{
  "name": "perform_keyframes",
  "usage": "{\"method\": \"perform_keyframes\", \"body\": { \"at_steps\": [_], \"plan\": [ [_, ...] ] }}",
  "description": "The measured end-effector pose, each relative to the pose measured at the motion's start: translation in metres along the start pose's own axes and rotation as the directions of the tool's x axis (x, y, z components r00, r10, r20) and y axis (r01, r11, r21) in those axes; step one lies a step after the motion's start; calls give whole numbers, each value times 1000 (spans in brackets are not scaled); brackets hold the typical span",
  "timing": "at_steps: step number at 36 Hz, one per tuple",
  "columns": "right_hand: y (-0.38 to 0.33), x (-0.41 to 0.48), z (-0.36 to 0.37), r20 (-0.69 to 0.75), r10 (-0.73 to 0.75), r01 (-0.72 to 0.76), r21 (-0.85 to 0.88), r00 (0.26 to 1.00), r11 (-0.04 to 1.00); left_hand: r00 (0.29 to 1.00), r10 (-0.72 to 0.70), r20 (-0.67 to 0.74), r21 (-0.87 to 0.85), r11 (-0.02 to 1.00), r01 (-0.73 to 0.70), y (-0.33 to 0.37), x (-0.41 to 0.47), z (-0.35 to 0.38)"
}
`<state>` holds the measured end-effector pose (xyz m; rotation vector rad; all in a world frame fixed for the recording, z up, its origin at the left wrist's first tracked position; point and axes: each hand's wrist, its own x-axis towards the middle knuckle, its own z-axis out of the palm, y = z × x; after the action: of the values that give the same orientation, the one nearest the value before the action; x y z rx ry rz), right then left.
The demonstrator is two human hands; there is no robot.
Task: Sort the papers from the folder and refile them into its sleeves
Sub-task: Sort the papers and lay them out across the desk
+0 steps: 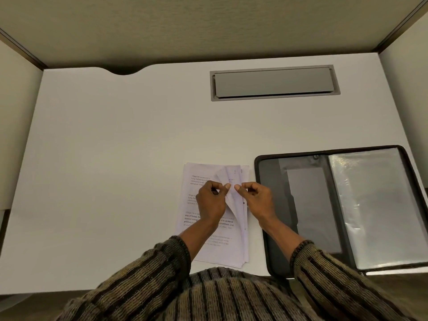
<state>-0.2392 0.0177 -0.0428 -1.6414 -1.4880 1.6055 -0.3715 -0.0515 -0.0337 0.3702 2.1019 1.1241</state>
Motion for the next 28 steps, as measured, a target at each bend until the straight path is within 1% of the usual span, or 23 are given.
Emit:
{"method": "perform_keyframes", "body": {
  "at_steps": [5, 12, 15, 17, 22, 25, 28],
  "plan": [
    [11, 6, -1, -2, 64, -64, 7, 998, 998, 1000, 15, -10, -12, 1000, -15, 4, -3, -3],
    [10, 7, 0, 0, 121, -121, 33, 993, 992, 981, 188, -37, 60, 981, -186, 6, -5, -1],
    [6, 6, 2, -23, 123, -123, 24, 992, 992, 963, 268, -19, 85, 960, -265, 3, -4, 0],
    [5, 6, 3, -36, 116, -116, -17, 993, 993, 955, 296, -16, 91, 952, -294, -1, -2, 1],
    [5, 8, 7, -48, 52, -60, -187, 997, 980, 951, 308, -29, 109, 947, -304, -3, -2, -1],
    [2, 9, 11, -63, 13, -31, -288, 998, 957, 955, 294, -43, 102, 952, -289, -2, -1, -4],
    [2, 9, 12, -45, -31, 12, -373, 999, 928, 959, 280, -41, 87, 957, -276, 2, -1, -7]
  ]
}}
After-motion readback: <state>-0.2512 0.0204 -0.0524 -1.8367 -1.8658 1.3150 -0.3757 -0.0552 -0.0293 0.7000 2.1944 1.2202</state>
